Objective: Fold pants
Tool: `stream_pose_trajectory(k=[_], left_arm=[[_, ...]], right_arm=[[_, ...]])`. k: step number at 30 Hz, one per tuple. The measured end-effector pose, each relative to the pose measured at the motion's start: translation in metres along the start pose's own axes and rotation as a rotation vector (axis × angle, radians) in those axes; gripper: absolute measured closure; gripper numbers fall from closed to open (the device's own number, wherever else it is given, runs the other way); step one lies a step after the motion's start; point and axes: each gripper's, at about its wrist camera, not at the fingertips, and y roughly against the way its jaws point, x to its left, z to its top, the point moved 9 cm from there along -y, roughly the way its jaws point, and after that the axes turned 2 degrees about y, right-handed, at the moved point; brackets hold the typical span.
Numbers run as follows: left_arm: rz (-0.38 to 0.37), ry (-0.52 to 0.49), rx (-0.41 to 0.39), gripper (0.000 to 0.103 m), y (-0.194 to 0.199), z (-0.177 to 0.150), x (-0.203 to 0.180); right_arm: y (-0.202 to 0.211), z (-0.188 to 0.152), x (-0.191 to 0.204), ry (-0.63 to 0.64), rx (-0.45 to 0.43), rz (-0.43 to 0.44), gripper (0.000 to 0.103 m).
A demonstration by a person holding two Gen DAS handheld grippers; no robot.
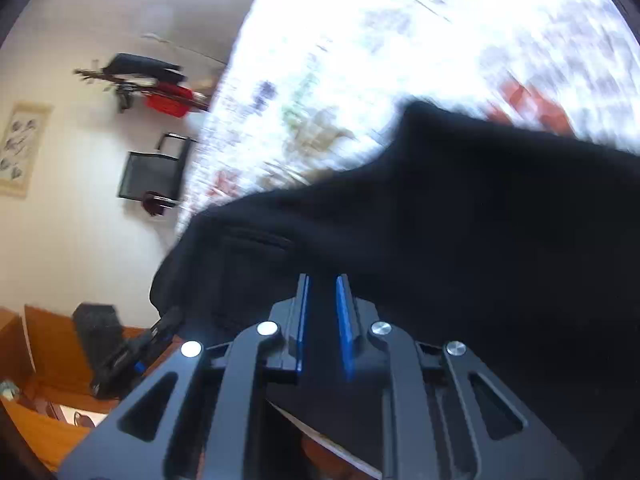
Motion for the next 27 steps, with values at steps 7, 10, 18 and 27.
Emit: stream_pose_trajectory(k=[7,10,18,27], left_arm=[[0.181,-0.175,-0.138,0.046,0.014,0.042,-0.047],[0.096,-0.204,-0.111,0.026,0.009,0.039,-0.062],[0.105,-0.175,0.101,0.025,-0.071,-0.011,-0.016],[0.123,-0.248,0.114,0.022,-0.082,-0.024,-0.004]], right_arm=[[-0.041,0.025,-0.025,-0.016,0.045,-0.123,0.089],[0.004,0.025,-0.049,-0.039,-0.002,-0.086,0.079],[0.24,-0.002,-0.205,-0.282,-0.381,-0.135,0.063],[0.362,-0.065,-0.29,-0.371,-0.599,-0.084,0.053]])
